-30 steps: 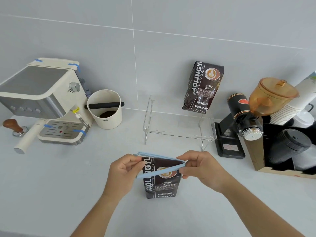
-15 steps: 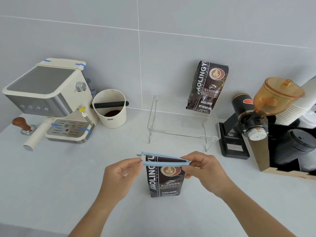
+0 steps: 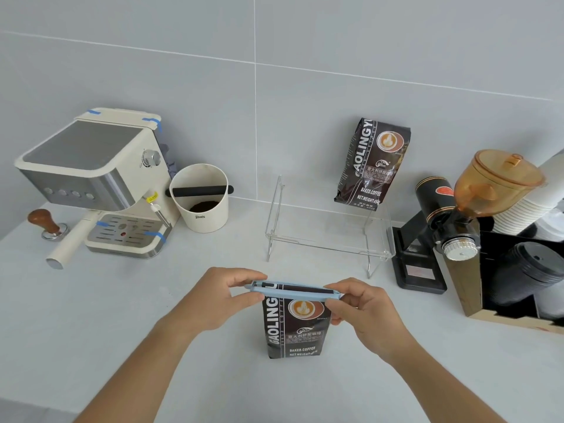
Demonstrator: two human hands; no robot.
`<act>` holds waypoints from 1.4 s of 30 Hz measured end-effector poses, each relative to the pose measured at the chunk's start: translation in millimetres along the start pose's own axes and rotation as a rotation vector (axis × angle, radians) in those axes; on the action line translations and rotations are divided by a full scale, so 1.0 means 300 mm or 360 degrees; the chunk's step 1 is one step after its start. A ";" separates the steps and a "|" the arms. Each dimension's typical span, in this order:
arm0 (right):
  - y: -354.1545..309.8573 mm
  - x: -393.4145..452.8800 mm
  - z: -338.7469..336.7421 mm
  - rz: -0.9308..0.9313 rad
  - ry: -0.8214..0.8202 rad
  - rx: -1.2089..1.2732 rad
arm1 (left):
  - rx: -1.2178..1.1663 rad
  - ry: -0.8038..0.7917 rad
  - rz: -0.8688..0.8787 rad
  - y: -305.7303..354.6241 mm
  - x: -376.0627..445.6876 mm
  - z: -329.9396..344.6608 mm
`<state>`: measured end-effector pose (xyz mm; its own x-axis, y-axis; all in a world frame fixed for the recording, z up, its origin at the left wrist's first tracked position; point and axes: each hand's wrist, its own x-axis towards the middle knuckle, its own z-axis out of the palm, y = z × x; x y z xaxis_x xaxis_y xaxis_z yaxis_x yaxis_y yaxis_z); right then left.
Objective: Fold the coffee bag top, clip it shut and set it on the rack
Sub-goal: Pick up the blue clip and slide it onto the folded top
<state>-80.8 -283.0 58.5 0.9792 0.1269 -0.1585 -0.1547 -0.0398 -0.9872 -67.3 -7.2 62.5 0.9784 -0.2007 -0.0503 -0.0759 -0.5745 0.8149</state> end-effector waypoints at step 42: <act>0.136 0.023 -0.026 0.0074 -0.0127 -0.0578 | -0.0999 0.0147 -0.0367 -0.091 -0.068 0.227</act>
<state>-79.5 -291.3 17.1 0.9566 0.1930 -0.2184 -0.1281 -0.3945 -0.9099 -98.2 -41.6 1.9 0.9707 -0.0432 -0.2364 0.2358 -0.0191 0.9716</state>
